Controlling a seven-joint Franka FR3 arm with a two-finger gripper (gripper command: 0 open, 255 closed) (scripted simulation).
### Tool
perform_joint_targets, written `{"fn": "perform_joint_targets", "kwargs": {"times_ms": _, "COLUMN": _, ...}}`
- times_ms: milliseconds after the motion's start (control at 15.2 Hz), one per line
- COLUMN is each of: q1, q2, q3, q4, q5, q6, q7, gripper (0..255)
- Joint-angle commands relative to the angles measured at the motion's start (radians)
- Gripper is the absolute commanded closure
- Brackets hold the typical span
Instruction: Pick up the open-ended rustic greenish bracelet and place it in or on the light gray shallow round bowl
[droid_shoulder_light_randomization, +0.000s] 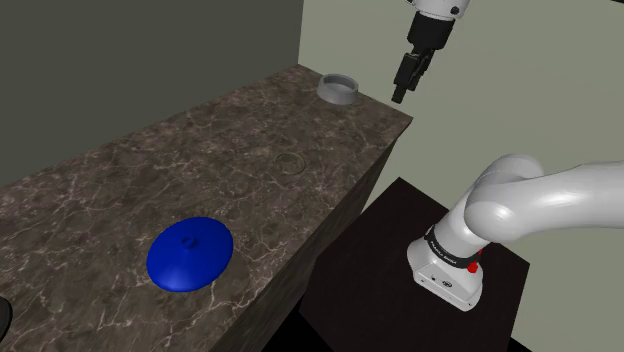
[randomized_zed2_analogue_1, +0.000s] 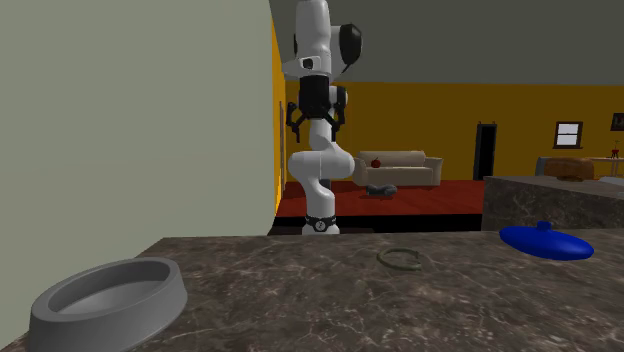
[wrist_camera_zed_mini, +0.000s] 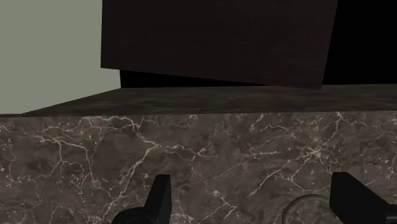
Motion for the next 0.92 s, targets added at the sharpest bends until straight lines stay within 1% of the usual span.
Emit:
{"fn": "perform_joint_targets", "kwargs": {"times_ms": 0, "q1": 0.0, "q2": 0.0, "q3": 0.0, "q4": 0.0, "q5": 0.0, "q6": 0.0, "q7": 0.0, "gripper": 0}}
{"fn": "perform_joint_targets", "kwargs": {"times_ms": 462, "q1": 0.07, "q2": 0.141, "q3": 0.064, "q4": -0.06, "q5": 0.054, "q6": 0.214, "q7": -0.009, "gripper": 0}}
{"fn": "perform_joint_targets", "kwargs": {"times_ms": 858, "q1": 0.126, "q2": 0.299, "q3": 0.122, "q4": -0.068, "q5": 0.091, "q6": 0.392, "q7": -0.019, "gripper": 0}}
